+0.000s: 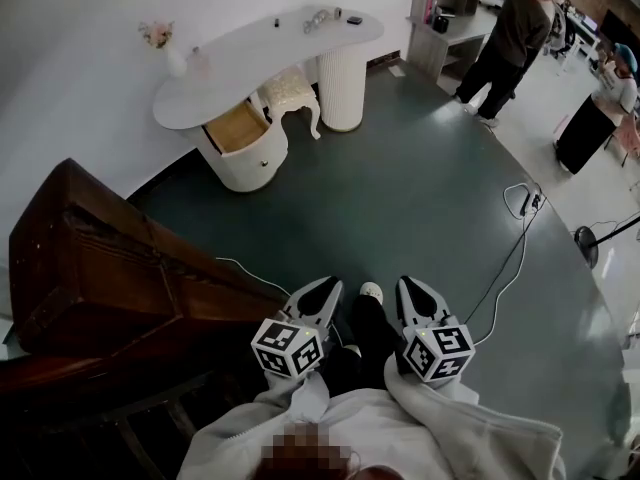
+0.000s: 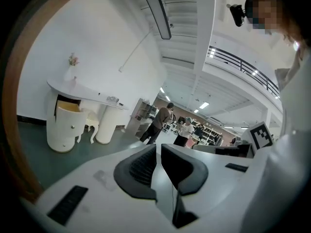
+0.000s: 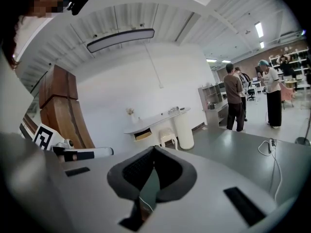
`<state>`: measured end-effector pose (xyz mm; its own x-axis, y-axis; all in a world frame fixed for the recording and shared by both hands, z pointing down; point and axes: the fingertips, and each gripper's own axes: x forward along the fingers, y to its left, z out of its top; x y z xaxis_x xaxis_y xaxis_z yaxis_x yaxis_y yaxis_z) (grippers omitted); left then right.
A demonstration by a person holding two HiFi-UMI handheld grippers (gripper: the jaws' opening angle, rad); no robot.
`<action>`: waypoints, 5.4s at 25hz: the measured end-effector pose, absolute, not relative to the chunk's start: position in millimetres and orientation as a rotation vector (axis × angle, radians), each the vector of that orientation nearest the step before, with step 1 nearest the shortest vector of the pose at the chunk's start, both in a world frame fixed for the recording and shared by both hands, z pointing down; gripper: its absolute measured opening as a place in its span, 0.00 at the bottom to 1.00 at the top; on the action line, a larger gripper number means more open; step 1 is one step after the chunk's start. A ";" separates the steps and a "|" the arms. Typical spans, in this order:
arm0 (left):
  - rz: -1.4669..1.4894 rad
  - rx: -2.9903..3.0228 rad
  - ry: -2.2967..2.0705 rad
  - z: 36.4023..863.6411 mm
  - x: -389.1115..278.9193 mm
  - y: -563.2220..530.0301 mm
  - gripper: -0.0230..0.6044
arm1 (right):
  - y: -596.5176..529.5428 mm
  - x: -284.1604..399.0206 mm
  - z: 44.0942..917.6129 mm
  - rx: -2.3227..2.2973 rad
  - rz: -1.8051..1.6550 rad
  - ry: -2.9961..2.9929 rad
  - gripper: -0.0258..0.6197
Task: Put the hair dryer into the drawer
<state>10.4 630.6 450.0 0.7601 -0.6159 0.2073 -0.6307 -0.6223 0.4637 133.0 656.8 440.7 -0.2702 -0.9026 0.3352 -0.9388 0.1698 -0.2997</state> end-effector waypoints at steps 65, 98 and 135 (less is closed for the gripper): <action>-0.037 2.247 -1.153 463.3 73.1 301.0 0.10 | 310.4 224.4 462.6 1.677 0.864 -2.406 0.12; -0.074 2.326 -1.032 444.8 49.9 53.7 0.10 | 76.7 193.2 445.3 1.729 0.795 -2.363 0.12; -0.018 2.268 -1.120 457.7 53.3 -120.1 0.10 | -121.0 198.2 463.2 1.618 0.900 -2.382 0.12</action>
<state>53.3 -120.1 457.7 0.6436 -0.7259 0.2425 -0.7176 -0.4621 0.5211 198.2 -121.0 463.2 -0.4191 -0.8068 0.4165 -0.8807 0.2496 -0.4025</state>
